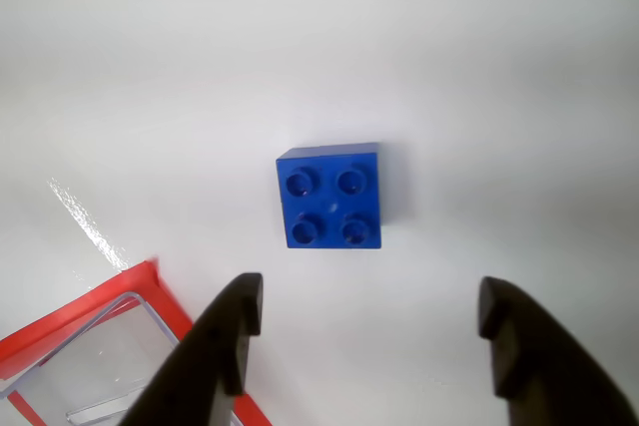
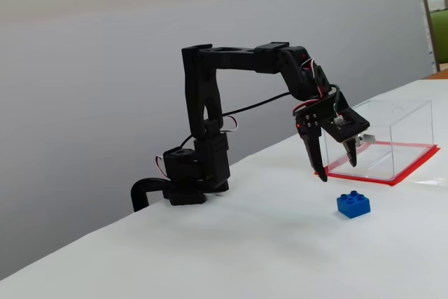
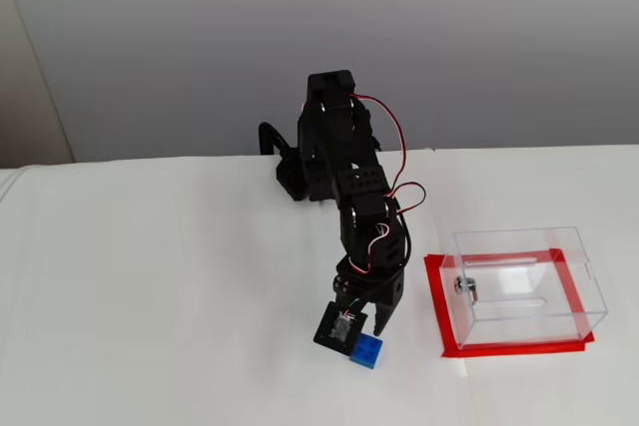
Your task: Pick the blue lego brick and place it into the transparent box
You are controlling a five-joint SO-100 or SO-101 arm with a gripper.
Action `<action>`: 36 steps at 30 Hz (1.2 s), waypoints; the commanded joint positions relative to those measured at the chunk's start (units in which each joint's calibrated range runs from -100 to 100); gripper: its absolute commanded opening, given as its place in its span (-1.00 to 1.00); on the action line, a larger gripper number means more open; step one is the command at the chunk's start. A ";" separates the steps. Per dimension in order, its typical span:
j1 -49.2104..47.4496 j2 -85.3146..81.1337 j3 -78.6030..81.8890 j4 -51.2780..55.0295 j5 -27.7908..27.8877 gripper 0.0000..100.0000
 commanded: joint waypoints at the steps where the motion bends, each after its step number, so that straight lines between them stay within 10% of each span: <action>1: 1.50 -0.33 -3.64 0.15 -0.56 -0.38; 36: -2.86 17.58 -17.20 0.15 -2.44 -0.37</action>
